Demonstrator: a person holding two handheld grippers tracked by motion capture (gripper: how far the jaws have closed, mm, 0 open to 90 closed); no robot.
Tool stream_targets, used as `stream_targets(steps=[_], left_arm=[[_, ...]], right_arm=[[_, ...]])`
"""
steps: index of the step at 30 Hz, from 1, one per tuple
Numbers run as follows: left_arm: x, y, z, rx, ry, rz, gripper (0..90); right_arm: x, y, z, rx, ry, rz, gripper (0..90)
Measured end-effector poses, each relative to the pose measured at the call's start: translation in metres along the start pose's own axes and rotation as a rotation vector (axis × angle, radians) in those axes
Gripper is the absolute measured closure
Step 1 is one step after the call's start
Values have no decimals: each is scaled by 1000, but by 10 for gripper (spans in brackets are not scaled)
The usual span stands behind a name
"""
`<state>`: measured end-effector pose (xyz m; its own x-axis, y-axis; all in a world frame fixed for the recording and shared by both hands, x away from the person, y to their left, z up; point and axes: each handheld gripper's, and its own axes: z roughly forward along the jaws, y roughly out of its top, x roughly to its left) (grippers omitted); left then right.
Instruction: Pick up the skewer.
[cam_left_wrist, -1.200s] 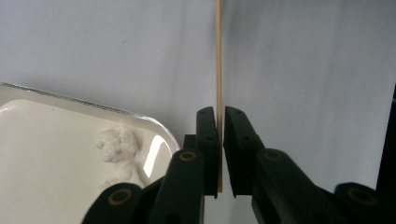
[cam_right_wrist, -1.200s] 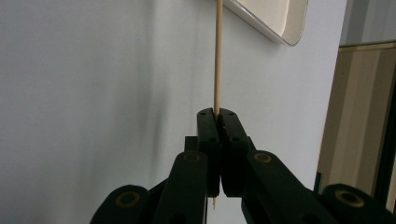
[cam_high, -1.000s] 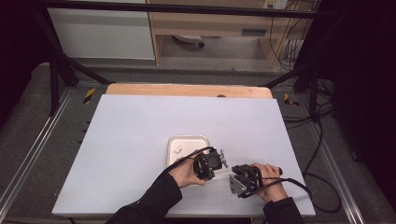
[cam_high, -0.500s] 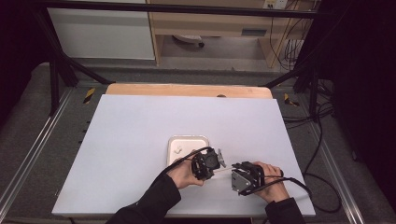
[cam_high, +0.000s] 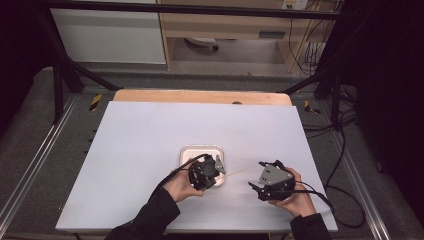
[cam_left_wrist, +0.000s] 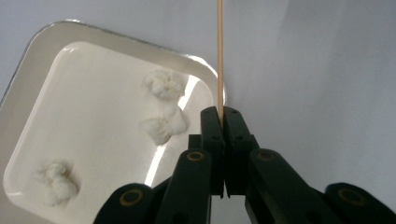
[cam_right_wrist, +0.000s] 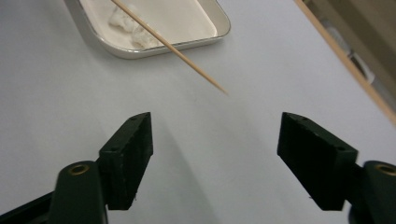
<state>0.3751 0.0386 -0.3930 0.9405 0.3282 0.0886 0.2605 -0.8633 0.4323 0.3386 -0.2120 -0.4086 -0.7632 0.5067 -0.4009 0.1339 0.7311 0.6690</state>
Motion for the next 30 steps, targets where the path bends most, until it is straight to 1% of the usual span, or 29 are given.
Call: stream_targets(steps=[3,6,10,13,15,17,20,22,24,26,30], left_arm=[[3,-9,-4,-16,6,-21,889],[6,-18,-10,-49,15,-47,888],[10,-32,-18,-104,30,-89,888],[12,-43,-24,-144,49,-124,888],[14,-51,-28,-172,63,-150,888],[15,-59,-33,-207,70,-184,887],[17,-72,-39,-250,92,-222,887],[18,-82,-44,-279,106,-247,887],[20,-92,-47,-307,113,-277,887],[21,-102,-50,-324,130,-295,887],[22,-121,-55,-356,155,-334,887]], right_arm=[[-2,-4,1,9,13,110,187],[-5,-9,3,21,31,196,146],[-9,-16,5,18,61,313,99],[-12,-21,6,14,72,385,62],[-14,-23,7,11,80,424,44],[-14,-24,8,3,86,453,36],[-13,-23,11,3,98,475,18],[-12,-22,12,-8,108,499,14],[-13,-20,13,-18,114,511,8],[-12,-17,14,-25,115,521,7],[-11,-7,17,-33,116,515,5]])
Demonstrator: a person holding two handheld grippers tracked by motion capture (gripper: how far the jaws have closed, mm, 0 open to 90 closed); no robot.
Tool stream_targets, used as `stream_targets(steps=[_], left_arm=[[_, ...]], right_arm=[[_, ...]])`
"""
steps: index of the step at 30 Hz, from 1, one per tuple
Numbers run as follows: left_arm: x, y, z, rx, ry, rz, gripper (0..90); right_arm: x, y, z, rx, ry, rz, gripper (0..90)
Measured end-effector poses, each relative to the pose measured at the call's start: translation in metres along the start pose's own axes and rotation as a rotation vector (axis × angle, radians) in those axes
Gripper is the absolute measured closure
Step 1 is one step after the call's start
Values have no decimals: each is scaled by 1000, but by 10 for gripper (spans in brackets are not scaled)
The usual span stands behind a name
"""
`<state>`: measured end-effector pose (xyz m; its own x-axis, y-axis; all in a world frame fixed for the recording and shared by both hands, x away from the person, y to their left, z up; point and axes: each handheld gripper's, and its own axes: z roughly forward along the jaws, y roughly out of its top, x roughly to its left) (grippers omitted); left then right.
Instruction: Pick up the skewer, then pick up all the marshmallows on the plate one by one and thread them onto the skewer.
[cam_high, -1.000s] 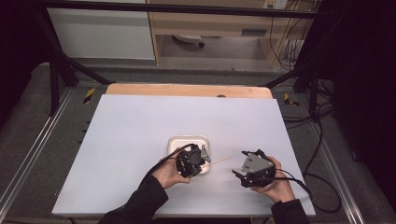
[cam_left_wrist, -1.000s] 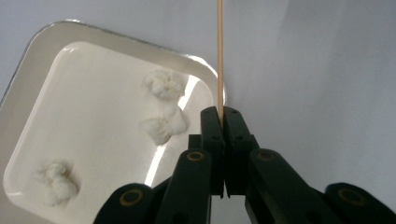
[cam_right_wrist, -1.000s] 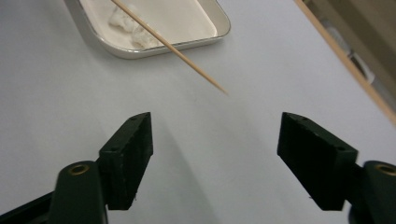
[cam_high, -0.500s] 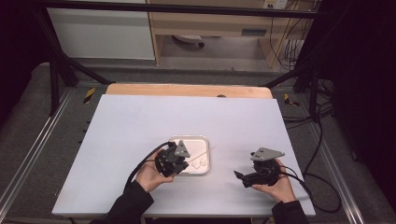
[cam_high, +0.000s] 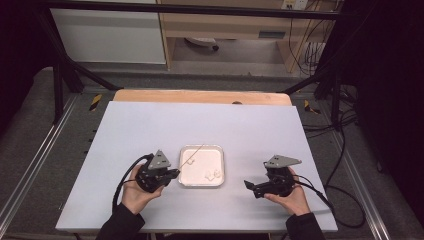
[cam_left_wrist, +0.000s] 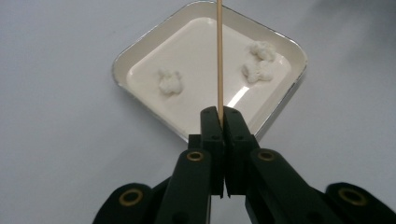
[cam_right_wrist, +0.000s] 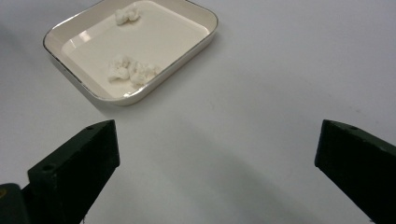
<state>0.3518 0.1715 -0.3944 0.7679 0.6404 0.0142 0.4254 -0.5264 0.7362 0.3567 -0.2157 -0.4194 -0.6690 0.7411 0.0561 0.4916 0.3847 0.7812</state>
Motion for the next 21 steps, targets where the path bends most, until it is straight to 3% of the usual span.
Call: stream_targets(steps=[13,21], left_arm=[[13,-35,-19,-70,50,-76,887],[18,-50,-26,-94,70,-90,887]], right_arm=[[18,26,25,2,13,14,6],[31,41,44,-2,13,19,6]])
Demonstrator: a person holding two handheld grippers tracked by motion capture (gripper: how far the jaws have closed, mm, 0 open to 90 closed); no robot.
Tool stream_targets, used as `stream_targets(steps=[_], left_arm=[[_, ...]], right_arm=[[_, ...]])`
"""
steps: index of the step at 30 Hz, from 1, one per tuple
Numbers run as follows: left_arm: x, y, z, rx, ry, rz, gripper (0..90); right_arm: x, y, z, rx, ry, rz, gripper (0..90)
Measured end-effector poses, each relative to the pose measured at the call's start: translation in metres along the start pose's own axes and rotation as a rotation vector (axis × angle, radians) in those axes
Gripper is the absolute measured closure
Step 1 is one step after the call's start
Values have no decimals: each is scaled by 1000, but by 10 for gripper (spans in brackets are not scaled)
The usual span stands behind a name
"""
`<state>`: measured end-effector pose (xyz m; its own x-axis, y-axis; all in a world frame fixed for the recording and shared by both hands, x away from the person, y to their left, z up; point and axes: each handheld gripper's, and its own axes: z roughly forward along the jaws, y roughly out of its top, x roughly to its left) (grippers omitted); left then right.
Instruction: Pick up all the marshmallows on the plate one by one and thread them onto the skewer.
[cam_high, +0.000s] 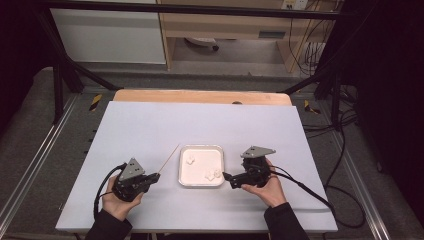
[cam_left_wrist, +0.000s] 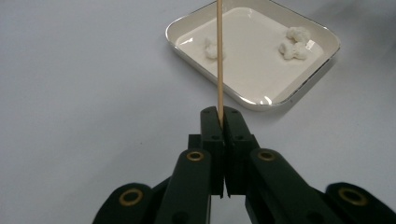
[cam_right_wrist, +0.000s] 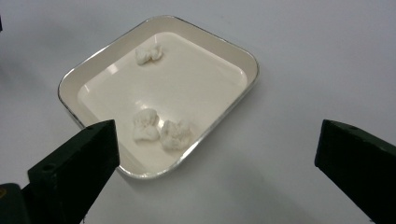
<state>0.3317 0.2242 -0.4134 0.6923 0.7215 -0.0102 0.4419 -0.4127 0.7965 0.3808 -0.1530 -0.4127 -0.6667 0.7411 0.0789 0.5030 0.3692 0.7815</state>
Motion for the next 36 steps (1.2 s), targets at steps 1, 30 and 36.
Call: stream_targets(steps=[1,30,36], left_arm=[[1,-1,-1,2,2,-2,887],[6,-7,0,3,19,-23,887],[6,-8,0,6,20,-25,887]], right_arm=[[1,2,3,-2,-4,-1,6],[46,64,101,28,18,-21,102],[49,64,114,49,4,-28,154]])
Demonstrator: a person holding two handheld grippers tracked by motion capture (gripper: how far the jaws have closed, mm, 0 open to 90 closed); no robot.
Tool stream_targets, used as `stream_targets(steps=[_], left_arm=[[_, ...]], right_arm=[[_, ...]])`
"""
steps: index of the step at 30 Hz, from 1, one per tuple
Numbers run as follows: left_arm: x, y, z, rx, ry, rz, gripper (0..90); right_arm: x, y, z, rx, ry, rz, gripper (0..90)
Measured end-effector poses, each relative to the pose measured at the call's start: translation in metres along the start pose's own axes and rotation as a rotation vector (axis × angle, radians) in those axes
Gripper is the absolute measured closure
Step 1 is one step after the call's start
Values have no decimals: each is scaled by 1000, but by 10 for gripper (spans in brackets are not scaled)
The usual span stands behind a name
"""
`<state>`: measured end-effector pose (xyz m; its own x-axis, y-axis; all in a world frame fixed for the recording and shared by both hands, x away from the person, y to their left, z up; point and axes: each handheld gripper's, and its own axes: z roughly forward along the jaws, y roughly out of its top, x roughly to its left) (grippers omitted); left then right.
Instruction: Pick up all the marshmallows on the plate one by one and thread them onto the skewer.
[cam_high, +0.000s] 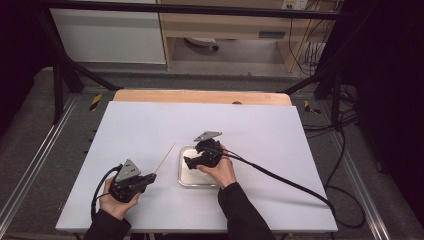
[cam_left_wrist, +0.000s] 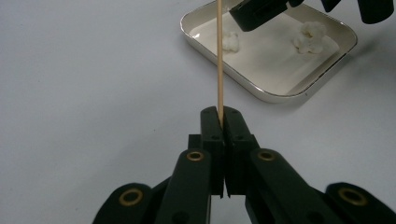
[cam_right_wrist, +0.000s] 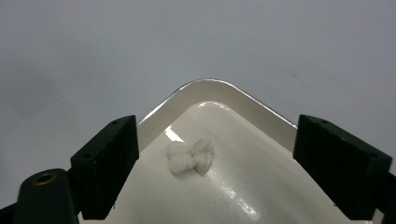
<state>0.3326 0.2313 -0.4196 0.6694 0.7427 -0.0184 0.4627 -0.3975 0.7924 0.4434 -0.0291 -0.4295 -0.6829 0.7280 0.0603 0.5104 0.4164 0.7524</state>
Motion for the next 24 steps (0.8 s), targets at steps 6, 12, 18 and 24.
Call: stream_targets(steps=[6,12,18,24], left_arm=[[0,0,0,0,-2,-1,887],[0,0,0,1,-2,2,887],[0,0,1,0,-2,-1,887],[0,0,1,1,-4,0,887]], right_arm=[[2,0,10,22,1,-29,252],[2,-4,17,49,9,-50,364],[3,-6,21,55,27,-77,449],[5,-7,21,55,20,-100,543]])
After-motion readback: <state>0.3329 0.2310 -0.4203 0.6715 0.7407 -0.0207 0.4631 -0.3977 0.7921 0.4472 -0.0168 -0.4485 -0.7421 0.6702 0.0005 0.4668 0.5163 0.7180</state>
